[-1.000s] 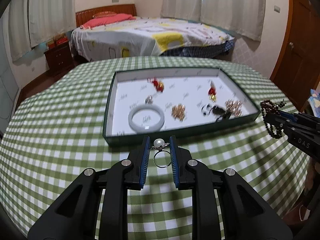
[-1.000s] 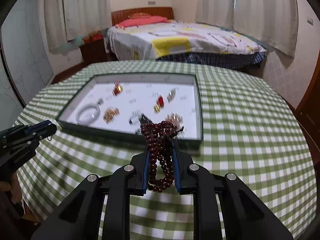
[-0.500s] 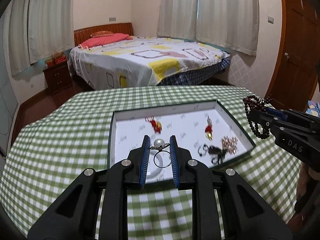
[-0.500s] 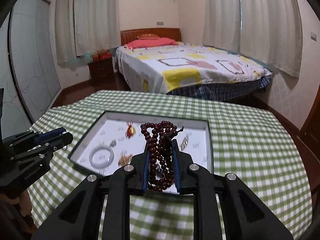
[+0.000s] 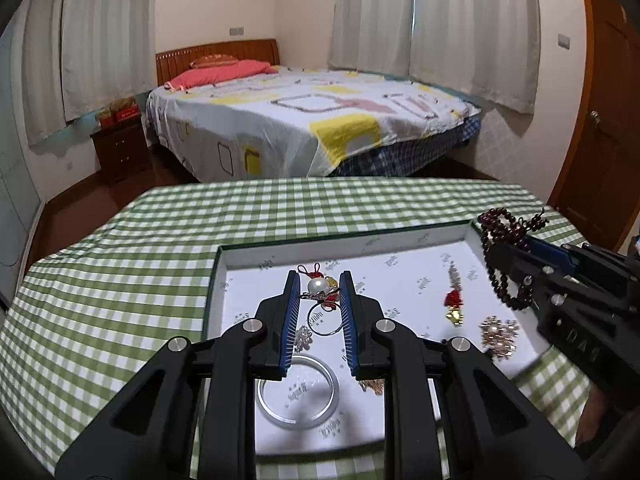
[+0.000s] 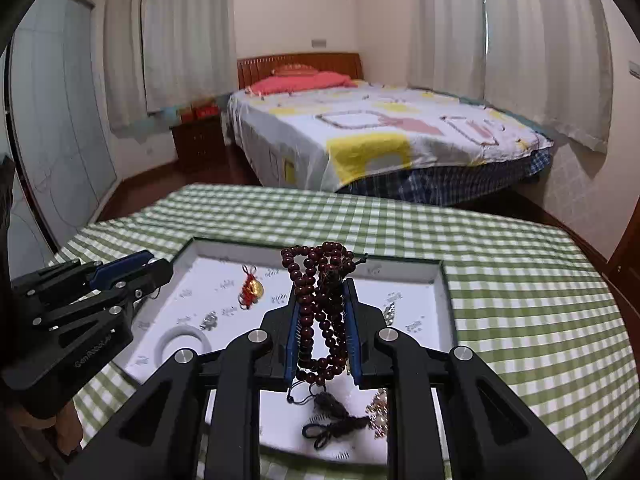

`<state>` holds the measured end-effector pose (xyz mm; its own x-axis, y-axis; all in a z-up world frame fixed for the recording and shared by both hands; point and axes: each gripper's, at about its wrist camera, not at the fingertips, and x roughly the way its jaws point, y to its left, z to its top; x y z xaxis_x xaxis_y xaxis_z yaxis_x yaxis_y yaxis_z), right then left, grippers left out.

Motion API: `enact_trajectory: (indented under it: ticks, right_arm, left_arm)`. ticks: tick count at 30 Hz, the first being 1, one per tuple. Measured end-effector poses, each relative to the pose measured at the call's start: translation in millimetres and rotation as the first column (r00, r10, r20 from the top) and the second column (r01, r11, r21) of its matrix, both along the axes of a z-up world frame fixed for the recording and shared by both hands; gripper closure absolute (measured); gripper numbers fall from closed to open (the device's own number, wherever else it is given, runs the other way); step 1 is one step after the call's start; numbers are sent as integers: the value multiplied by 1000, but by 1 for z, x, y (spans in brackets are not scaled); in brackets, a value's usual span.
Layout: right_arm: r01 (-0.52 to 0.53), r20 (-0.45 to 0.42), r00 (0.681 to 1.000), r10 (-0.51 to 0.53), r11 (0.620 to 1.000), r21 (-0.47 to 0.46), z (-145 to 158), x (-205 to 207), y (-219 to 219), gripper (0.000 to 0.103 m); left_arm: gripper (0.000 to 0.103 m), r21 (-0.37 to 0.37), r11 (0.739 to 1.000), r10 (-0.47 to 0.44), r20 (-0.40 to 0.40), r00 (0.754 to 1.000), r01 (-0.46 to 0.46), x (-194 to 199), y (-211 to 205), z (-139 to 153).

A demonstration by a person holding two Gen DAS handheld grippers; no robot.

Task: Organize jewelry
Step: 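Carry the pearl ring with the left tool while the right carries the bead strand into the box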

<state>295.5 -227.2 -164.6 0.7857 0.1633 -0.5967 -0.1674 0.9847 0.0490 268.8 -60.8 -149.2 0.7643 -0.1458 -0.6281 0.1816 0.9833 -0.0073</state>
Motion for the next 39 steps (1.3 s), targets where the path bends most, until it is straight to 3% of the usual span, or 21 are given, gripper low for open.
enact_trajectory:
  ticks: [11, 24, 26, 28, 33, 35, 39]
  right_arm:
    - [5, -129, 992, -11, 999, -43, -45, 48, 7, 83]
    - [2, -205, 979, -12, 999, -52, -61, 61, 6, 82]
    - [-3, -219, 976, -8, 999, -49, -63, 63, 7, 81]
    - [-7, -229, 973, -4, 999, -48, -65, 65, 7, 65]
    - [-8, -217, 976, -4, 998, -55, -64, 63, 10, 62]
    - [-6, -216, 976, -7, 998, -58, -64, 64, 10, 62]
    - [-1, -208, 978, -12, 998, -62, -64, 64, 11, 52]
  left_arm:
    - [83, 57, 998, 11, -129, 992, -4, 51, -7, -46]
    - [82, 82, 997, 16, -201, 980, 1, 65, -11, -67]
    - [75, 85, 996, 16, -208, 978, 2, 67, -12, -69]
    - [65, 88, 996, 25, -202, 979, -7, 66, -12, -69]
    - [60, 89, 996, 36, -202, 979, -19, 66, -9, -70]
    - [53, 90, 996, 45, -197, 979, -27, 65, -7, -71]
    - [51, 88, 996, 49, -197, 979, -32, 64, -4, -71]
